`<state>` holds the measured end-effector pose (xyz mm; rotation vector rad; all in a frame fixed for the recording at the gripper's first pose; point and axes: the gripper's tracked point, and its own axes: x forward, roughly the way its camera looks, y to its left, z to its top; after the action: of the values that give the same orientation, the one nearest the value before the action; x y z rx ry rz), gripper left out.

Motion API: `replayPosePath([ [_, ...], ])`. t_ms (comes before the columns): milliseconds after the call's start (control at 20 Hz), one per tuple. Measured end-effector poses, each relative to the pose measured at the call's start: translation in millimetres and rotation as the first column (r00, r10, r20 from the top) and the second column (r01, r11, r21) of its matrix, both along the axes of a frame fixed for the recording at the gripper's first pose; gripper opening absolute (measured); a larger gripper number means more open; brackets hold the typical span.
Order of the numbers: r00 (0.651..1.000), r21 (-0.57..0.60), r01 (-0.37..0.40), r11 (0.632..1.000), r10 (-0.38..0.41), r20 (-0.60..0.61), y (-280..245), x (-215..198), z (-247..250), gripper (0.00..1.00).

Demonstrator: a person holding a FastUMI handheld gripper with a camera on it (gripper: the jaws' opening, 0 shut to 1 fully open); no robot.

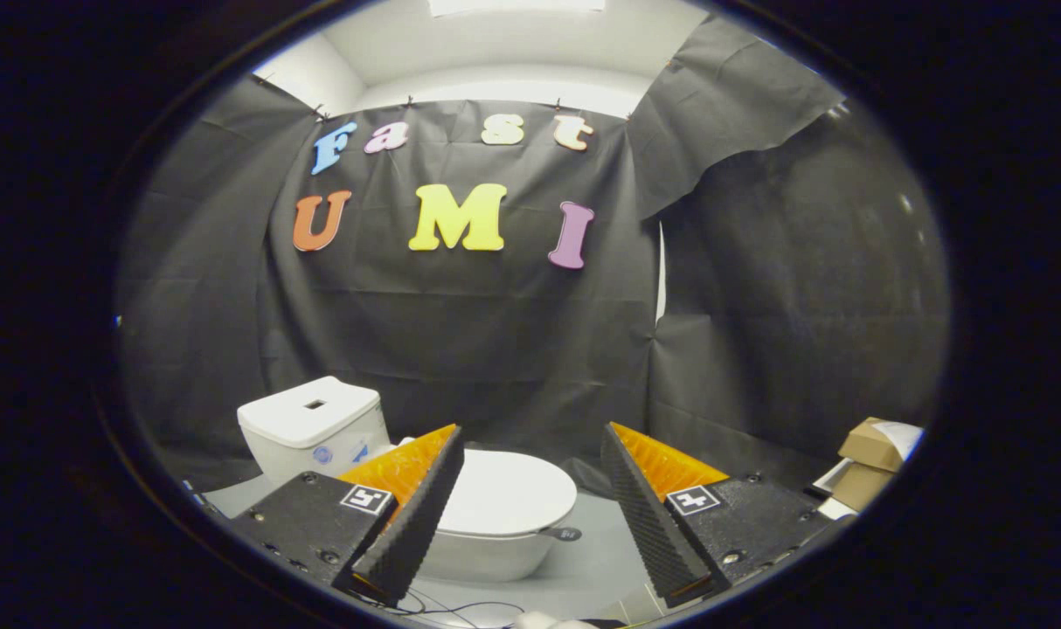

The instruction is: Open the toilet lid.

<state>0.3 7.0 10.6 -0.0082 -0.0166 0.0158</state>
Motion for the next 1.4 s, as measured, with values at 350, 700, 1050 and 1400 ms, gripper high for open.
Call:
replayPosePath([
  [350, 1.000, -0.006, -0.022, 1.000, 0.021, -0.020, -4.3, 22.7, -1.4, 0.99],
  [700, 0.998, 0.072, -0.032, 0.997, 0.036, -0.054, -31.0, 75.3, -17.1, 0.99],
  [1050, 0.985, 0.184, -0.038, 0.982, 0.068, -0.161, -58.6, 150.0, -67.4, 0.99],
  [1400, 0.939, 0.393, -0.030, 0.919, 0.161, -0.304, -70.9, 207.5, -151.2, 1.00],
])
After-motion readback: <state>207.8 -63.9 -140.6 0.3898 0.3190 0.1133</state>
